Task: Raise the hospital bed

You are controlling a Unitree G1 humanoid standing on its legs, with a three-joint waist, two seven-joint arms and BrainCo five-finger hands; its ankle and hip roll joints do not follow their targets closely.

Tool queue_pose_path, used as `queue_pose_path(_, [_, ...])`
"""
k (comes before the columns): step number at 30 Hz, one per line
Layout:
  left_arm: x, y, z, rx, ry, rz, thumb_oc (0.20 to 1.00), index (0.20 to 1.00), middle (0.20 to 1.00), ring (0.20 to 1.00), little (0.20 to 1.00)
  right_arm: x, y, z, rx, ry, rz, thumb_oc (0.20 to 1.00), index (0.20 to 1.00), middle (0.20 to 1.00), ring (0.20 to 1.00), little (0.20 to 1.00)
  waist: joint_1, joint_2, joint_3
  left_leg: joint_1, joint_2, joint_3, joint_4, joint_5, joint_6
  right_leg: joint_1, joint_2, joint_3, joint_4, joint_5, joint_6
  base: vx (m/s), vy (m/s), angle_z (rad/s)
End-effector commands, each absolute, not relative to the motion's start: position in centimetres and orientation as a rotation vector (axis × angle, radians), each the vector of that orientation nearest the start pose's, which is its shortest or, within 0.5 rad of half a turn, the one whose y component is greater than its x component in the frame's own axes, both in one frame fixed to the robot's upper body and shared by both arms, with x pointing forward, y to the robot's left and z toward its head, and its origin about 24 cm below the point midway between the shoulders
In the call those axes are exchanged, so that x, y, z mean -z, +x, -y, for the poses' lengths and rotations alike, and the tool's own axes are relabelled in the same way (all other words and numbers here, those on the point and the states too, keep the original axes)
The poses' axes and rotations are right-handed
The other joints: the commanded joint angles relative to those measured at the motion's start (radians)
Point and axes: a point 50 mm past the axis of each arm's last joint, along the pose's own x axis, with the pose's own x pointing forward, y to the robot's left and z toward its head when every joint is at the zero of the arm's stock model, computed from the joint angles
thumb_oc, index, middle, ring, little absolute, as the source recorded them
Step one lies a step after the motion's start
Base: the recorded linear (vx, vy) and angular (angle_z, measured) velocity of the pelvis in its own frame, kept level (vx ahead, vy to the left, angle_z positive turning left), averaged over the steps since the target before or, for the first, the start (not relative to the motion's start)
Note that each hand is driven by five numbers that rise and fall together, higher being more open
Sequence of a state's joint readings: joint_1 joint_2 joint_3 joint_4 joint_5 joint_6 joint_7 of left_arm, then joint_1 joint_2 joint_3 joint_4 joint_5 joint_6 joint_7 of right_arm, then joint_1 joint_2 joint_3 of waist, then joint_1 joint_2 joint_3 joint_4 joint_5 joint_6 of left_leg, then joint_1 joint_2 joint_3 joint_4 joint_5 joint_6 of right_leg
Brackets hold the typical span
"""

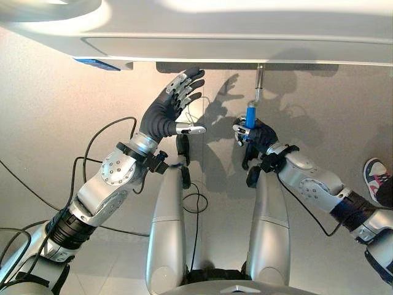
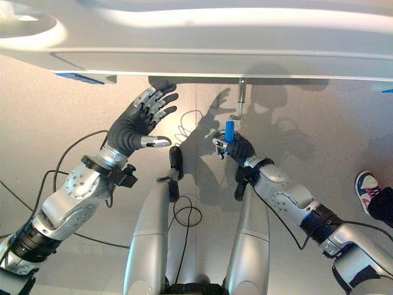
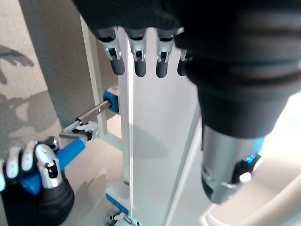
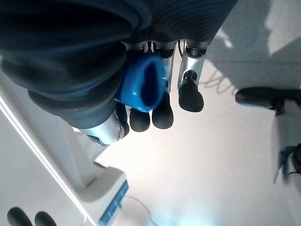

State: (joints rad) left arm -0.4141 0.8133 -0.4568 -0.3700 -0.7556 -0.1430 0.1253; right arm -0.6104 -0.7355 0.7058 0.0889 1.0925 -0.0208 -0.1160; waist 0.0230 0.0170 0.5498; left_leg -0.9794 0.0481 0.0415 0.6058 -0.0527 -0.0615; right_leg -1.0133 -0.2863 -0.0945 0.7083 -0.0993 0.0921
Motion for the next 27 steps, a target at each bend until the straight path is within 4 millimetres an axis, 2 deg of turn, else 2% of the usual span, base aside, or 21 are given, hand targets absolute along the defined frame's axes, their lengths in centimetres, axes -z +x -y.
queue_pose_path(1, [-21.6, 24.0, -11.6, 0.655, -0.060, 0.586, 1.000, 1.000, 1.000, 1.000, 1.000, -22.2, 29.9, 5.1, -0.867, 0.168, 0.362, 0.200, 0.200, 0.200, 0.200, 0.200, 0.036, 0.046, -0.030, 0.041, -0.011, 0.000, -0.083, 0.039, 0.020, 0.050, -0.008, -0.010, -0.065, 0.065, 0.031, 0.02, 0.040, 0.02])
queue_pose_path(10, [-21.3, 23.8, -11.2, 0.677, -0.109, 0.566, 1.000, 1.000, 1.000, 1.000, 1.000, -21.6, 33.0, 4.8, -0.735, 0.113, 0.316, 0.200, 0.200, 0.200, 0.200, 0.200, 0.054, 0.070, -0.030, 0.017, -0.018, 0.001, -0.074, 0.038, 0.025, 0.023, -0.010, 0.002, -0.052, 0.067, 0.030, 0.00, 0.012, 0.00])
queue_pose_path(11, [-21.2, 23.7, -10.9, 0.694, -0.124, 0.559, 1.000, 1.000, 1.000, 1.000, 1.000, -21.4, 33.9, 4.9, -0.693, 0.113, 0.296, 0.200, 0.200, 0.200, 0.200, 0.200, 0.060, 0.076, -0.030, 0.017, -0.020, 0.001, -0.075, 0.038, 0.025, 0.023, -0.010, 0.003, -0.054, 0.068, 0.030, 0.00, 0.000, 0.00])
queue_pose_path(18, [-20.8, 23.7, -10.3, 0.727, -0.155, 0.535, 1.000, 1.000, 1.000, 1.000, 1.000, -21.4, 36.7, 5.0, -0.559, 0.085, 0.255, 0.200, 0.200, 0.200, 0.200, 0.200, 0.073, 0.098, -0.030, 0.017, -0.026, 0.007, -0.070, 0.033, 0.028, 0.021, -0.016, 0.011, -0.052, 0.072, 0.035, 0.01, 0.026, 0.00])
queue_pose_path(25, [-20.9, 23.6, -9.9, 0.750, -0.194, 0.533, 1.000, 1.000, 1.000, 1.000, 1.000, -19.6, 39.2, 7.1, -0.378, 0.079, 0.155, 0.200, 0.200, 0.200, 0.200, 0.200, 0.083, 0.123, -0.030, 0.015, -0.037, 0.010, -0.071, 0.028, 0.030, 0.016, -0.022, 0.018, -0.046, 0.066, 0.037, 0.02, 0.024, 0.02])
queue_pose_path(26, [-20.8, 23.6, -9.8, 0.753, -0.211, 0.532, 1.000, 1.000, 1.000, 1.000, 1.000, -18.7, 39.9, 8.3, -0.322, 0.072, 0.114, 0.200, 0.200, 0.200, 0.200, 0.200, 0.084, 0.131, -0.030, 0.010, -0.040, 0.009, -0.066, 0.027, 0.031, 0.009, -0.022, 0.021, -0.036, 0.062, 0.036, 0.01, 0.016, 0.04])
queue_pose_path(27, [-20.8, 23.6, -9.8, 0.753, -0.211, 0.532, 1.000, 1.000, 1.000, 1.000, 1.000, -18.7, 39.9, 8.3, -0.323, 0.072, 0.115, 0.200, 0.200, 0.200, 0.200, 0.200, 0.084, 0.131, -0.030, 0.010, -0.040, 0.009, -0.065, 0.027, 0.031, 0.008, -0.022, 0.021, -0.035, 0.062, 0.036, 0.02, 0.030, 0.06])
